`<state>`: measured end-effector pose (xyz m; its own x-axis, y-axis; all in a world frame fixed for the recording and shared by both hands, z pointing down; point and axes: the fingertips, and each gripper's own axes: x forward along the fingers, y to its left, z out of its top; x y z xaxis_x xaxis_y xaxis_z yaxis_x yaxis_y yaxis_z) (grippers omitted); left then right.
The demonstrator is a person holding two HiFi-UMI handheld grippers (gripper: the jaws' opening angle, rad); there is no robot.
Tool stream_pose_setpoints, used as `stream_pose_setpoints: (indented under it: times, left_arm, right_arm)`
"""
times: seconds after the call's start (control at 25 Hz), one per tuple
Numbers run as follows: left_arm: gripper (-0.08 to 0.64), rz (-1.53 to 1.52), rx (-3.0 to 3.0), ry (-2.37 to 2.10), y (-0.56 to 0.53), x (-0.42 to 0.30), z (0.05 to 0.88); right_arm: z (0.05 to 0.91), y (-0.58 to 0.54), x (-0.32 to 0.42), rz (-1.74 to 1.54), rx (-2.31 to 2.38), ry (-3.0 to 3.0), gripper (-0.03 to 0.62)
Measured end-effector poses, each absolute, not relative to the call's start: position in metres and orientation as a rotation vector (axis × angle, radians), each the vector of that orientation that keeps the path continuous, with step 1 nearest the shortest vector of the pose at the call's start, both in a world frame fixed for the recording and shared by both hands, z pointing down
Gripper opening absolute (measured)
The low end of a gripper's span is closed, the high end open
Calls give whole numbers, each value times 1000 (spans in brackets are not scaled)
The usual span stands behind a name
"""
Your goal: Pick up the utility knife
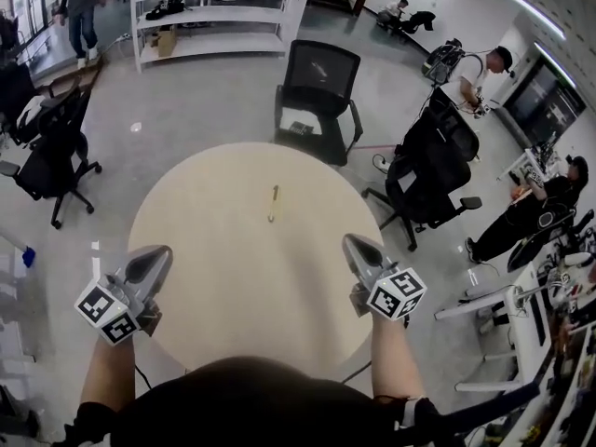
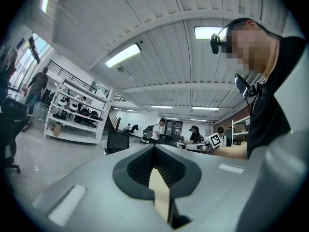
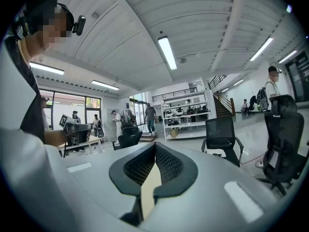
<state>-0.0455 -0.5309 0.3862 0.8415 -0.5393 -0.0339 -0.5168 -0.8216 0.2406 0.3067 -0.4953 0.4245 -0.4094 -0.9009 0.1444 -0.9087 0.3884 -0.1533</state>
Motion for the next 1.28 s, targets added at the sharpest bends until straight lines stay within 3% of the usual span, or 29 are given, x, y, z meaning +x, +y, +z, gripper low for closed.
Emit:
stream_pose_setpoints:
  times: [0.64, 1.28]
  left_arm:
    - [-12, -96, 2759, -830, -624, -21, 428]
    - [-12, 4, 2683, -732, -747, 47, 556]
  right_arm:
    - [478, -624, 307, 381, 1644, -2508, 83]
    - [650, -773, 295, 534, 1548, -2350, 161]
